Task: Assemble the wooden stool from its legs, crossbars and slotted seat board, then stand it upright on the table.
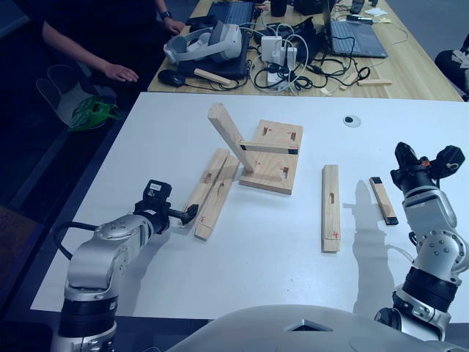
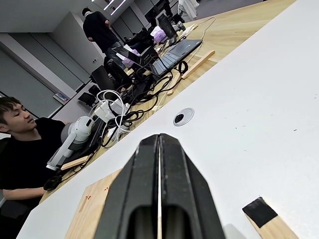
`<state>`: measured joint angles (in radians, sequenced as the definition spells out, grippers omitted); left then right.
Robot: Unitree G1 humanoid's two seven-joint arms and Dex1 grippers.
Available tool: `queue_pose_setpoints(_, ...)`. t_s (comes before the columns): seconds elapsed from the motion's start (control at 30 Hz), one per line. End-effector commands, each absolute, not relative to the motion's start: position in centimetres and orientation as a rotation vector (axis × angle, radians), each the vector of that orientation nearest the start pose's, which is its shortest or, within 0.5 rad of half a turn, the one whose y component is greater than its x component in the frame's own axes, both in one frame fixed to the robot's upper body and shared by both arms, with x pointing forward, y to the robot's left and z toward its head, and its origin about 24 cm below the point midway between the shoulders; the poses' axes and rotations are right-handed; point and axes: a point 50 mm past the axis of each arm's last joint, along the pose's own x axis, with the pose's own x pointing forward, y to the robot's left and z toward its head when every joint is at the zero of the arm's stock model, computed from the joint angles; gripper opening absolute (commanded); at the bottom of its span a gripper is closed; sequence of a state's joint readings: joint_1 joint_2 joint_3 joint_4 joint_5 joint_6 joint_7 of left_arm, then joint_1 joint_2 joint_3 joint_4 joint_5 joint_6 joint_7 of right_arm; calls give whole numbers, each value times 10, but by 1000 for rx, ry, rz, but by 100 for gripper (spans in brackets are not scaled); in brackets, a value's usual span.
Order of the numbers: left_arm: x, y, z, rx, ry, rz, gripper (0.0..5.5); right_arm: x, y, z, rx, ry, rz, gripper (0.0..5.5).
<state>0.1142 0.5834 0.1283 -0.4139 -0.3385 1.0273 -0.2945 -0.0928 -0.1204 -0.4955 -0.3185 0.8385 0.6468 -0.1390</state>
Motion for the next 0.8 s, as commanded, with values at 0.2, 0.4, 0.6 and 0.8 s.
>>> queue_pose_setpoints(0.2, 217, 245, 66, 107, 629, -116, 519, 249, -241, 104, 679, 56, -154, 0)
queue_pose_setpoints(0.4, 216, 243, 62, 87, 616, -146, 519, 251, -241, 104, 673, 60, -153, 0)
queue_pose_setpoints(0.6, 200, 245, 42, 46, 711, -203, 519, 252, -241, 104, 669, 62, -151, 0)
queue_pose_setpoints(0.8, 198, 255, 31, 77, 762, -172, 519, 253, -240, 103, 661, 66, -142, 0)
